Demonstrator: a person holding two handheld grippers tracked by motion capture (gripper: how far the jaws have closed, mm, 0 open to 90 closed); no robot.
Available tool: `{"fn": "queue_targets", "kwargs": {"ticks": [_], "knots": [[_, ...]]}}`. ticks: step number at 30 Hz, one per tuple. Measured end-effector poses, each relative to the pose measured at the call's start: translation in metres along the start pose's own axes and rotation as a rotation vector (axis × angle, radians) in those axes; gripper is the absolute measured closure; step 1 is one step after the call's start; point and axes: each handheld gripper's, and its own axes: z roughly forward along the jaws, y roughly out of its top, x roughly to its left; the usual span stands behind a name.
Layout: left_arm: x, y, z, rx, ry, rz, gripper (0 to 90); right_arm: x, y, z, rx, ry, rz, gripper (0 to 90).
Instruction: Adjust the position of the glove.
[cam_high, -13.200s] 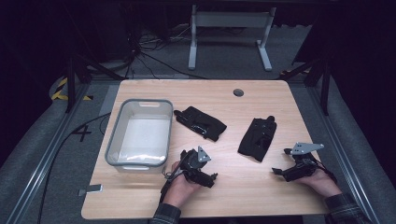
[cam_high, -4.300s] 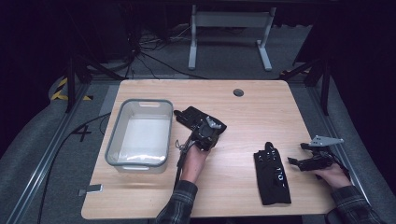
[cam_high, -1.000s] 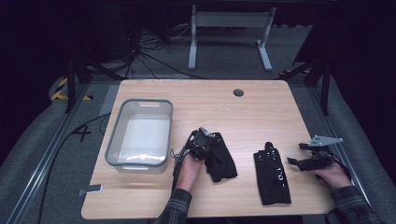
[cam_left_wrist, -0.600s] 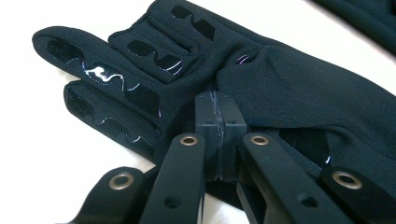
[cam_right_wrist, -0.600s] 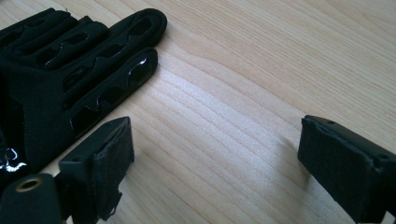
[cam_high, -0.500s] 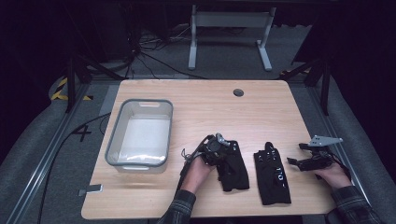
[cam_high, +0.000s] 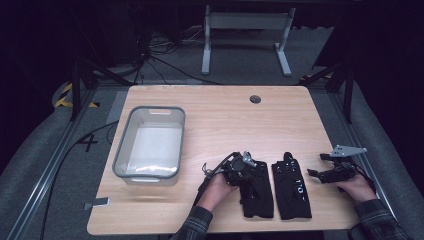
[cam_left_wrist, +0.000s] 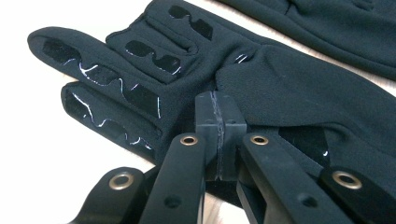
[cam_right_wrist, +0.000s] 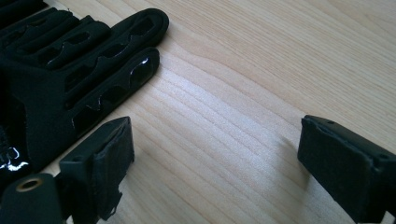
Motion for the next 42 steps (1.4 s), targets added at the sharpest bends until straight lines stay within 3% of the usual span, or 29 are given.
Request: {"fn": "queue_targets", "kwargs": {"ticks": [3, 7, 15, 20, 26, 32, 38, 42], "knots": [[-0.001, 0.001, 0.001, -0.001, 0.011, -0.002, 89.8, 0.0, 0.0, 0.0, -0.001, 0.002, -0.002, 11.5], [0.0, 0.0, -0.004, -0.015, 0.031, -0.035, 85.7, 0.001, 0.002, -0.002, -0.004, 0.029, -0.01, 20.3], [-0.003, -0.012, -0.027, -0.071, 0.066, -0.116, 68.6, 0.02, 0.012, -0.021, -0.097, 0.17, -0.035, 64.8], [-0.006, -0.023, -0.032, -0.061, 0.077, -0.177, 51.4, 0.046, 0.014, -0.019, -0.071, 0.28, -0.103, 86.8], [-0.012, -0.026, -0.023, -0.033, 0.075, -0.203, 44.2, 0.064, 0.015, -0.009, 0.001, 0.337, -0.173, 89.8], [-0.014, -0.024, -0.015, -0.02, 0.086, -0.2, 45.0, 0.065, 0.013, -0.003, 0.037, 0.334, -0.2, 89.9], [-0.019, -0.021, -0.012, -0.018, 0.14, -0.176, 52.6, 0.066, 0.014, -0.003, 0.038, 0.332, -0.206, 89.9], [-0.019, -0.019, -0.011, -0.021, 0.145, -0.181, 61.6, 0.068, 0.014, -0.002, 0.036, 0.329, -0.212, 89.9]]}}
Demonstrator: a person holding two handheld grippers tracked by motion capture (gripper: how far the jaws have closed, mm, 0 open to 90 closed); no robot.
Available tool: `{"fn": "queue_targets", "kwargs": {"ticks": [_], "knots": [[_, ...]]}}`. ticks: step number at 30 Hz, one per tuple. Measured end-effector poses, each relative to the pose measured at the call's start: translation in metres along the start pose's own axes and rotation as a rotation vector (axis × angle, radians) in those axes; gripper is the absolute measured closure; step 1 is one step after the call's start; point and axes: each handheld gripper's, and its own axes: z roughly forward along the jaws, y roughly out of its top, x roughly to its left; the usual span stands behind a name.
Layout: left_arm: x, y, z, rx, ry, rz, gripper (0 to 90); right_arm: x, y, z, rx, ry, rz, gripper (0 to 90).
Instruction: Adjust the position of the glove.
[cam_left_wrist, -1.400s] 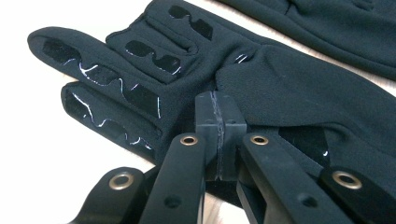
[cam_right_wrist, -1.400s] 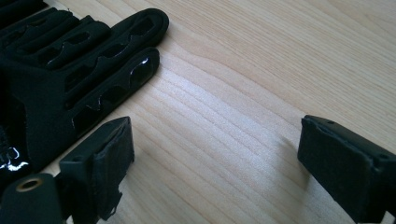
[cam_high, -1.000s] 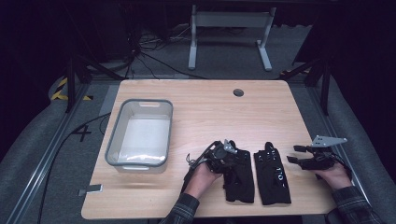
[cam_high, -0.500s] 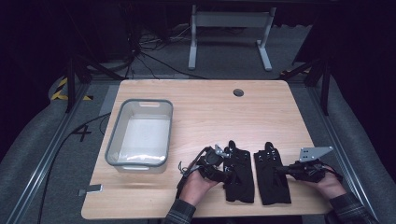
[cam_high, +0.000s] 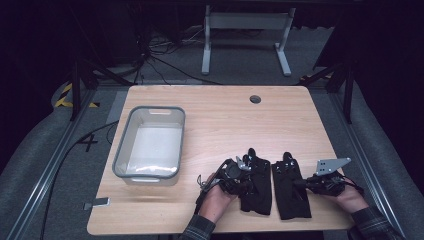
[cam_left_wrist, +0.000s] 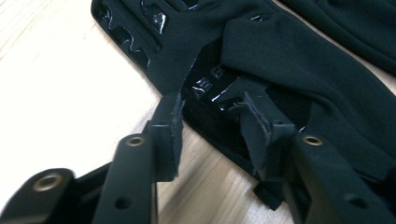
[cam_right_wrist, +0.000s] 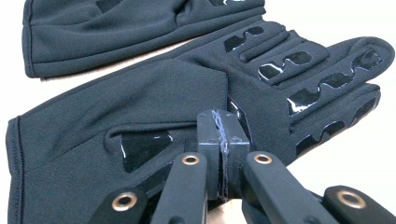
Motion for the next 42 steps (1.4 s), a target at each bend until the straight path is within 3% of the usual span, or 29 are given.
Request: {"fn": "queue_targets", "kwargs": {"ticks": [7, 16, 29, 35, 42], "knots": [[0.003, 0.001, 0.0, -0.004, -0.002, -0.025, 68.6, 0.002, 0.004, 0.004, 0.0, 0.002, -0.008, 90.0], [0.005, 0.002, -0.001, -0.011, -0.02, -0.044, 85.6, 0.005, 0.009, 0.009, 0.003, 0.006, -0.022, 90.0], [0.019, 0.003, -0.022, -0.08, -0.087, -0.106, 86.8, 0.008, 0.02, 0.02, 0.006, -0.021, -0.043, 90.0], [0.02, 0.007, -0.035, -0.119, -0.11, -0.107, 86.8, 0.007, 0.026, 0.026, 0.003, -0.029, -0.042, 90.0], [0.018, 0.014, -0.037, -0.156, -0.156, -0.115, 86.9, 0.008, 0.035, 0.033, 0.017, -0.045, -0.064, 90.0]]}}
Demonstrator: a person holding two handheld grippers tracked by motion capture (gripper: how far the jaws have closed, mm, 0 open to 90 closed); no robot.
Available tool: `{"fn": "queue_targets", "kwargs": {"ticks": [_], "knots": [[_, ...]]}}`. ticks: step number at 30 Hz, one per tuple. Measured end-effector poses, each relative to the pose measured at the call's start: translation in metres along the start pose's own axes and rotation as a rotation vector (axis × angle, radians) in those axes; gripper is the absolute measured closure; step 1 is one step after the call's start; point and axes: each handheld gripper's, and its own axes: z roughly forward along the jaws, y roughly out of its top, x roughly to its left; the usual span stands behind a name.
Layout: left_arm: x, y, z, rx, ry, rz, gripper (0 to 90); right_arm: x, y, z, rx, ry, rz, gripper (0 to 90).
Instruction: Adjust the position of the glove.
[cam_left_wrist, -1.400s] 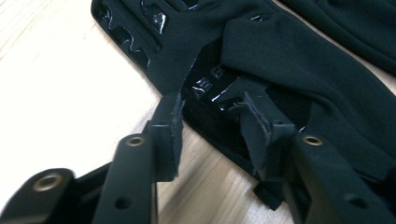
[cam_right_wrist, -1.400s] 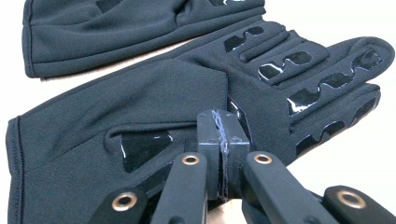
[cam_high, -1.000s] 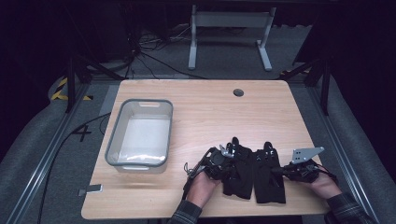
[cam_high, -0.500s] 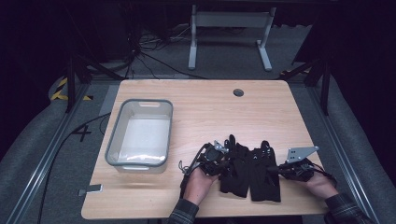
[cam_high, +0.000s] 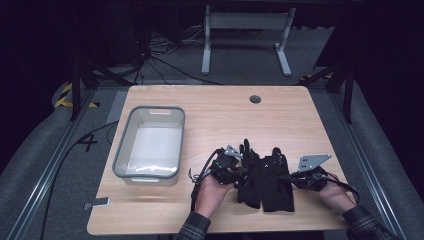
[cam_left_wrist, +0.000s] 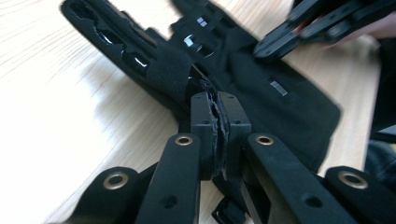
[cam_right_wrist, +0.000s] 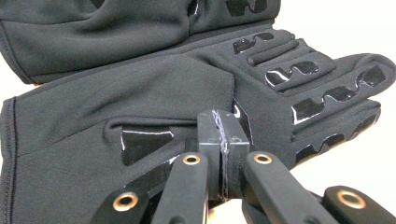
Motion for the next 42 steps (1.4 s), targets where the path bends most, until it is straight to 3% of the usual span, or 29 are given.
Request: {"fn": "queue_targets", "kwargs": {"ticks": [9, 17, 30, 37, 42], "knots": [[-0.005, 0.015, 0.004, -0.012, -0.032, 0.031, 86.9, -0.005, 0.008, 0.007, -0.003, 0.012, 0.001, 90.0], [-0.011, 0.029, 0.015, -0.009, -0.046, 0.059, 86.9, -0.007, 0.018, 0.018, -0.012, 0.047, 0.002, 90.0], [-0.013, 0.038, 0.039, 0.017, -0.085, 0.075, 85.6, -0.008, 0.027, 0.027, -0.009, 0.059, -0.019, 90.0], [-0.018, 0.046, 0.043, -0.013, -0.102, 0.098, 80.8, -0.009, 0.026, 0.026, -0.01, 0.061, -0.024, 90.0], [-0.02, 0.049, 0.035, -0.079, -0.109, 0.106, 76.9, -0.009, 0.025, 0.025, -0.013, 0.063, -0.019, 90.0]]}}
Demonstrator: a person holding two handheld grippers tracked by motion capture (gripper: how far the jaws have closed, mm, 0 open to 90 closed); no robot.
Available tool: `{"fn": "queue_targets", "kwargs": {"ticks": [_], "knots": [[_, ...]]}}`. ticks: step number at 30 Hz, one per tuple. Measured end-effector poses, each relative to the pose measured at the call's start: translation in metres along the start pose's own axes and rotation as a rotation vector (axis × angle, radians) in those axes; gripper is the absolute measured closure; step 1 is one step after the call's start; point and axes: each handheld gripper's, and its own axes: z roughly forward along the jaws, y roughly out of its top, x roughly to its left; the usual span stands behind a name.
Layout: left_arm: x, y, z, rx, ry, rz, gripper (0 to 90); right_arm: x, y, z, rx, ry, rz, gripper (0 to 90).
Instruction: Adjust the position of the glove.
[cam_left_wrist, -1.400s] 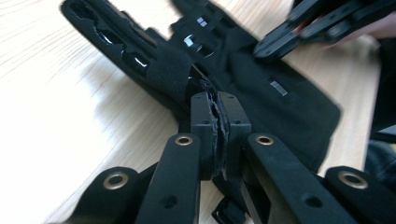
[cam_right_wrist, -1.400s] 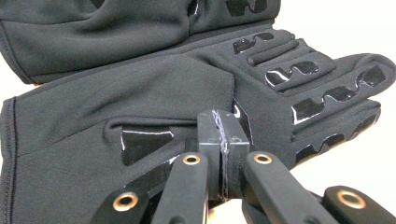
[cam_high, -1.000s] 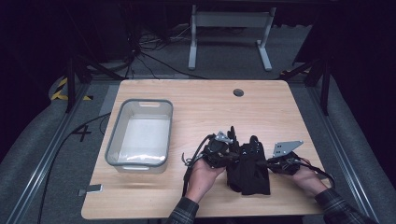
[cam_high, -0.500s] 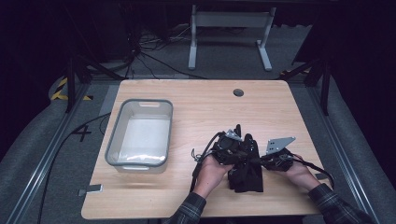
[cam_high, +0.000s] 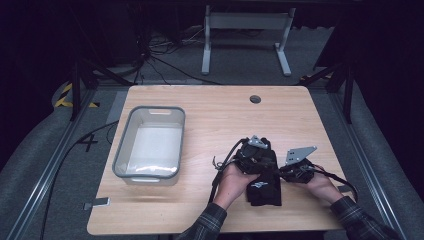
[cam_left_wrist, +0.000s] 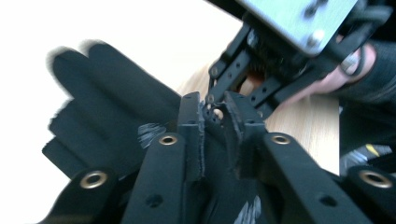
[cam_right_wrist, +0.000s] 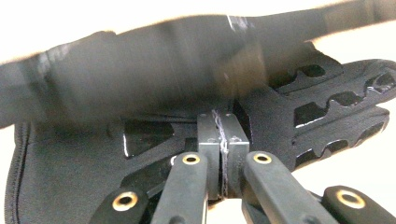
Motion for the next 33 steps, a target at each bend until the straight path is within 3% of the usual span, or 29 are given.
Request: {"fn": "queue_targets", "kwargs": {"ticks": [6, 11, 21, 25, 33], "knots": [[0.002, -0.004, -0.01, 0.001, 0.032, 0.002, 89.4, -0.001, -0.003, -0.006, 0.007, -0.015, 0.0, 90.0], [0.007, -0.013, -0.008, 0.024, 0.046, -0.015, 89.5, -0.006, -0.007, -0.019, -0.005, -0.041, 0.014, 90.0], [0.012, -0.026, 0.004, 0.08, 0.089, -0.011, 89.6, -0.017, -0.019, -0.048, -0.023, -0.111, 0.031, 90.0], [0.014, -0.031, 0.01, 0.098, 0.091, -0.012, 89.6, -0.019, -0.018, -0.055, -0.069, -0.086, 0.052, 90.0], [0.008, -0.036, 0.027, 0.144, 0.086, 0.011, 89.6, -0.012, -0.004, -0.041, -0.089, -0.03, 0.01, 90.0]]}}
